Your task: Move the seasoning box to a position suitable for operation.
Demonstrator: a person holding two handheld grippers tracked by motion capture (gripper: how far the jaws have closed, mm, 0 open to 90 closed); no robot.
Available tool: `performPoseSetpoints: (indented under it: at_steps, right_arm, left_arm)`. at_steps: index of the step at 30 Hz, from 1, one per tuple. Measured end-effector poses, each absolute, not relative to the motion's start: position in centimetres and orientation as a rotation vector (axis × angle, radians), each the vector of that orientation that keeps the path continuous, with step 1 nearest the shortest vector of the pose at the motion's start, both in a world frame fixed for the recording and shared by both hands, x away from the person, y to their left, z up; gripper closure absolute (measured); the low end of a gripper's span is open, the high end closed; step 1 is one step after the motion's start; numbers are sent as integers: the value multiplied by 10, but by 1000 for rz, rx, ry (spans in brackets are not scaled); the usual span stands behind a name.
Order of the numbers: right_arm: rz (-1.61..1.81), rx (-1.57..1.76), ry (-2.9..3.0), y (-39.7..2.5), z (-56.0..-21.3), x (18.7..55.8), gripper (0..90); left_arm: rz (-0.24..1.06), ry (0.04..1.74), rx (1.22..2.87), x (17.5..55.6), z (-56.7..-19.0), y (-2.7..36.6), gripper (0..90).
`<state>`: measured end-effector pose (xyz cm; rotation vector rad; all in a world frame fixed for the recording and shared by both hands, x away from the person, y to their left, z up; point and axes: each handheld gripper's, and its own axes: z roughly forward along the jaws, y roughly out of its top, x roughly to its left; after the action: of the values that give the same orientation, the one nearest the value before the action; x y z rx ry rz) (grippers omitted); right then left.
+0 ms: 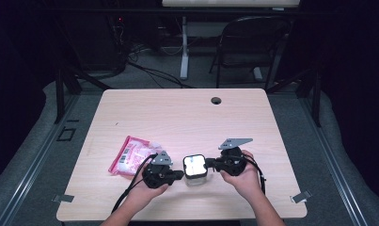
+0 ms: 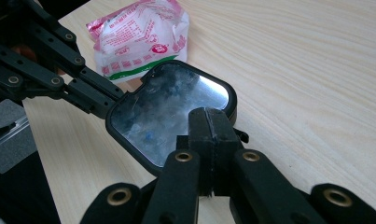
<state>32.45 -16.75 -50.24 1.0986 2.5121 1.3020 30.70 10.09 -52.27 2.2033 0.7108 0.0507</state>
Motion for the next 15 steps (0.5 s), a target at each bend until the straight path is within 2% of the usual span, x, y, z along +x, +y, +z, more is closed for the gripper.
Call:
performPoseSetpoints:
  at_steps: [15]
  right_arm:
    - [1314, 1117, 2502, -169, -502, 324, 890]
  left_arm:
    - [57, 695, 2173, 308, -514, 99, 875]
